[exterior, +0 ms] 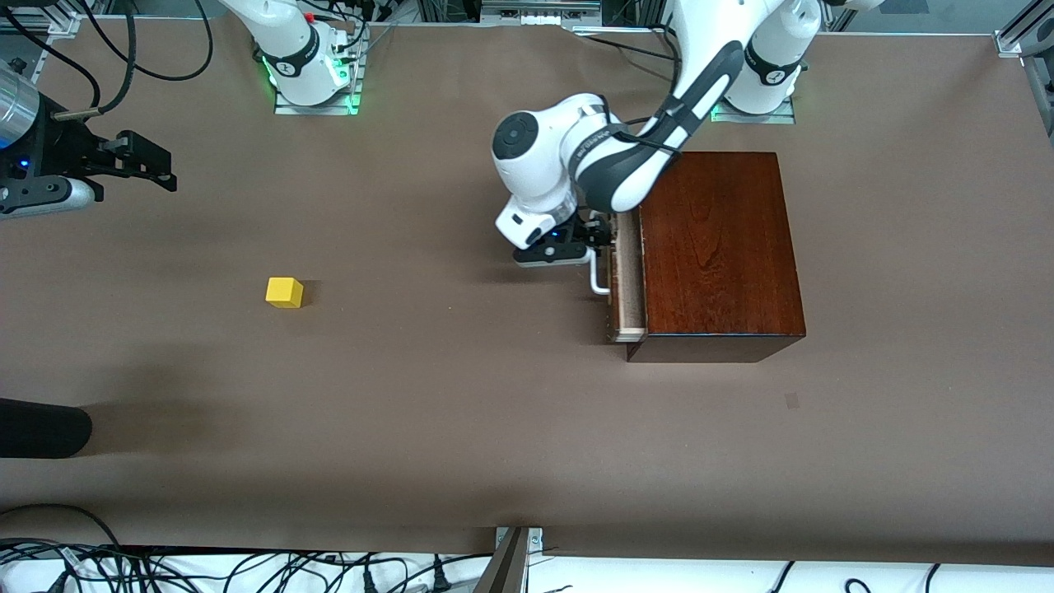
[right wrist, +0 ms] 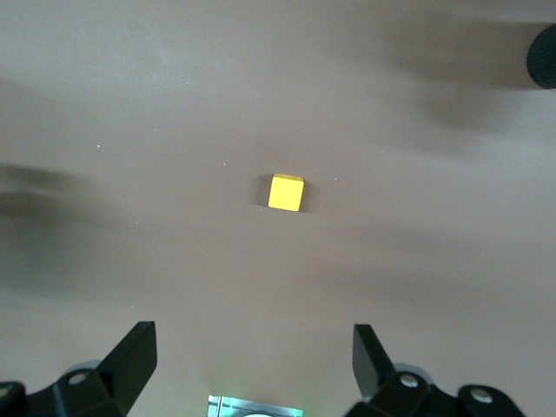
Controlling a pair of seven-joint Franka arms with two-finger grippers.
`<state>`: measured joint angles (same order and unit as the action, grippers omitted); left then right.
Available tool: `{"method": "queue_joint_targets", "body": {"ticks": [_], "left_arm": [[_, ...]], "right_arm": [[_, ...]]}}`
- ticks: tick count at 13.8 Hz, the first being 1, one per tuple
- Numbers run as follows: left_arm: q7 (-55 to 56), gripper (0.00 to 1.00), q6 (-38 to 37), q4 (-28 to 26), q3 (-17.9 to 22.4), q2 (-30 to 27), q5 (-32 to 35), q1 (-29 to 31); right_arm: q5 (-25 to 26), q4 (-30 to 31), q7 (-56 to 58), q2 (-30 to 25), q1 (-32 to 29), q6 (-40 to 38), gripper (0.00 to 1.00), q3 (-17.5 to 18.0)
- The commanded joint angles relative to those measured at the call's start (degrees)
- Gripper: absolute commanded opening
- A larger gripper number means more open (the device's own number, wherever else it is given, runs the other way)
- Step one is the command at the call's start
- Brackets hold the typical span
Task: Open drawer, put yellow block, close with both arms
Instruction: 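Pull the drawer handle outward with the left gripper to open it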
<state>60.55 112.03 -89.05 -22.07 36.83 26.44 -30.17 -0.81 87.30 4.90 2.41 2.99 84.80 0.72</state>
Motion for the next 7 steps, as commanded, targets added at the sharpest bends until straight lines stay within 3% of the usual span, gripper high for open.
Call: {"method": "queue_joint_targets", "body": {"ticks": [1, 7], "left_arm": [[0.80, 1.00, 1.78, 5.90, -0.08, 3.42, -1.74, -2.17], [0.54, 1.00, 6.45, 5.99, -0.08, 3.86, -2.18, -2.26]], "right_arm": [[0.19, -2.66, 0.81, 0.93, -0.10, -0.52, 1.00, 0.25], [-0.34, -2.66, 0.64, 3.30, 0.35, 2.64, 1.00, 0.16]]}}
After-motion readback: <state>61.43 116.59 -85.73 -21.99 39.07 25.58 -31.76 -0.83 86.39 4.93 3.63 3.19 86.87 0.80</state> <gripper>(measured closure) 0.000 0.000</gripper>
